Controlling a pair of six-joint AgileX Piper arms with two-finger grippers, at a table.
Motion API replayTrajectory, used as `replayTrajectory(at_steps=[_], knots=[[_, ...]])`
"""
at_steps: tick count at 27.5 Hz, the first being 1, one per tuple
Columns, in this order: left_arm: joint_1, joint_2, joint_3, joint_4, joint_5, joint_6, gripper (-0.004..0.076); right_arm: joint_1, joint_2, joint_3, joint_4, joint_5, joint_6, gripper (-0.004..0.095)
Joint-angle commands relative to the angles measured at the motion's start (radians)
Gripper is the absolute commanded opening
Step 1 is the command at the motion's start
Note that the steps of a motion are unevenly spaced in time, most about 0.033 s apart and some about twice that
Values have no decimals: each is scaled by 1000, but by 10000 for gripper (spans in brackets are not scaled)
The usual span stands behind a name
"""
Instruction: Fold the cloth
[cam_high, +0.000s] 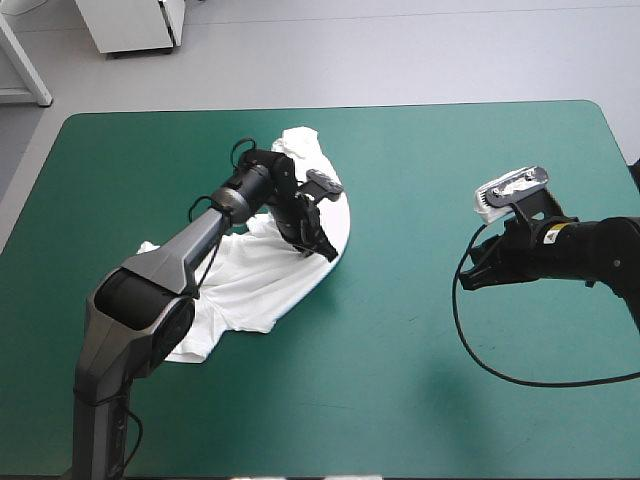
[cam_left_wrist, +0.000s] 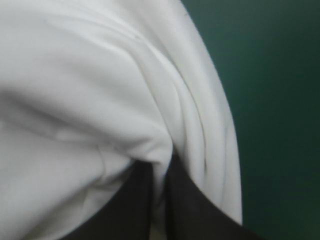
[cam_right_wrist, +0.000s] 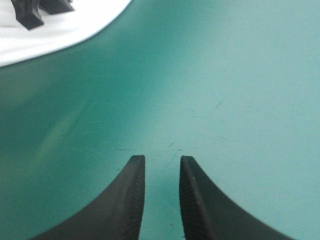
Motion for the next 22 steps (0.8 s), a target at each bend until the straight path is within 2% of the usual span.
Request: replayTrajectory(at_steps=[1, 13, 22], knots=[[-97, -56, -22, -80, 79, 2, -22, 1, -35, -32, -12, -27, 3, 239], [-369, -103, -22, -152, 81, 12, -22, 1, -51, -30, -20, -18, 4, 239], [-409, -124, -22, -99, 81, -4, -21, 1, -57, -30, -21, -11, 4, 239]])
